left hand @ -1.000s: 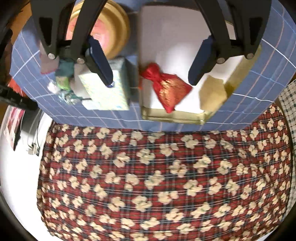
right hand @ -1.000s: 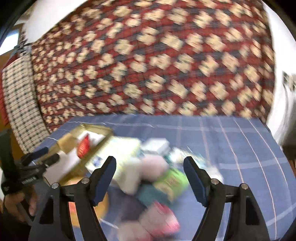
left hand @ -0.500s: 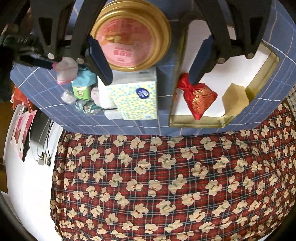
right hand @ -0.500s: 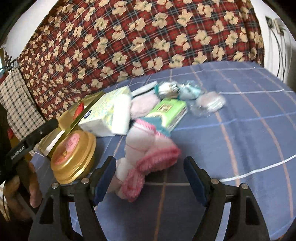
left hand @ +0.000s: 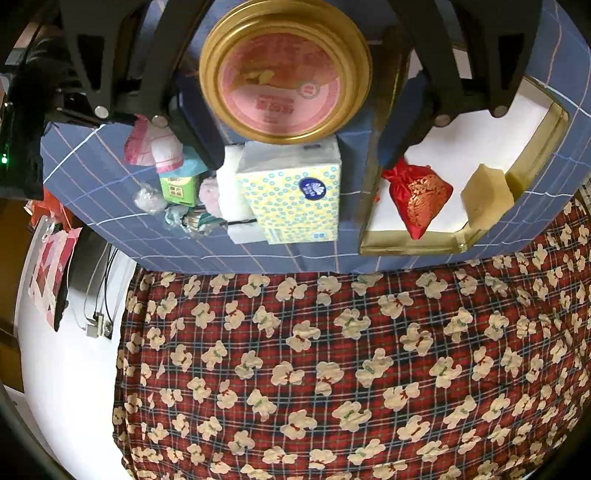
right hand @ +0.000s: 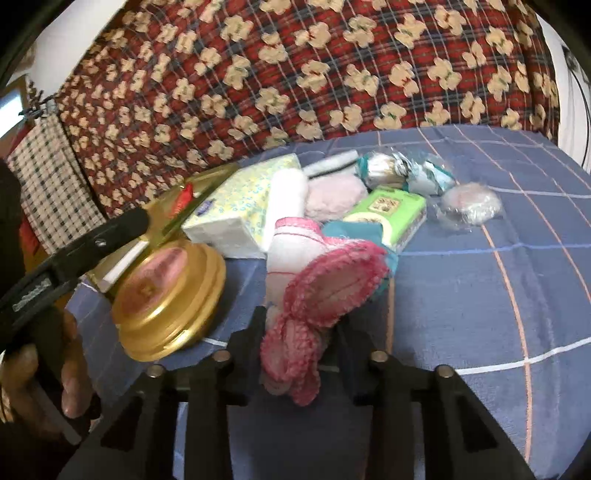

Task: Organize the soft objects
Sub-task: 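Grasp the pink-and-white knitted sock with the right gripper and lift it, then grasp the teal cloth with the left gripper while the right gripper holds the sock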

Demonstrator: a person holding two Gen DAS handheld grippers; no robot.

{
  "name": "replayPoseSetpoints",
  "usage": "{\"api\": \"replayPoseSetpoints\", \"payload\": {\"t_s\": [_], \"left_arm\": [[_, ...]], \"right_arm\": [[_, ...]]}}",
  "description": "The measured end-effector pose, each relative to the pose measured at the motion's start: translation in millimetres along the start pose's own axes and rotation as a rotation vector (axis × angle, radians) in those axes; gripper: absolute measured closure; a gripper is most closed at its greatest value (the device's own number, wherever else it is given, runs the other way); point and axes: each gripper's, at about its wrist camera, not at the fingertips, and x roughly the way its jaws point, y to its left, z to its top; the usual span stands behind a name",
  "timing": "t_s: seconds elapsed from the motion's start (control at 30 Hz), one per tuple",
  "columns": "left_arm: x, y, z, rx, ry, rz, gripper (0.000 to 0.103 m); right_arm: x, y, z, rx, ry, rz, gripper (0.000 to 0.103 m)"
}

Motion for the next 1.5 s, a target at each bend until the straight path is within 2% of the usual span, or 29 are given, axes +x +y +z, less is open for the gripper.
{"api": "replayPoseSetpoints", "payload": {"t_s": [0.07,0.2,0.3,0.4,0.63,0.8,1.07,1.5], "left_arm": [[-1,-5,3,0.006,-0.006,-0.008,0.017],[-1,-20,7,0.036,-0.015,-0.027,0.017],[3,-38,11,0.059,-0.018,-0.048,0.017],[13,-58,13,0.08,0.004,-0.084,0.018],[38,-100,13,0.118,0.058,-0.114,0.019],[54,-121,9,0.141,0.103,-0.12,0.026],[87,-138,-2,0.159,0.22,-0.081,0.047],[116,-137,-6,0.145,0.31,-0.068,0.047]], "right_arm": [[-12,2,3,-0.016,-0.048,-0.025,0.069],[-36,-1,18,-0.087,-0.163,-0.202,0.069],[-42,-10,27,-0.124,-0.215,-0.315,0.069],[-43,-27,38,-0.115,-0.24,-0.365,0.069],[-41,-56,60,-0.075,-0.272,-0.414,0.069],[-40,-61,67,-0.083,-0.286,-0.437,0.069],[-36,-67,75,-0.087,-0.295,-0.435,0.069],[-28,-69,72,-0.085,-0.294,-0.406,0.069]]}}
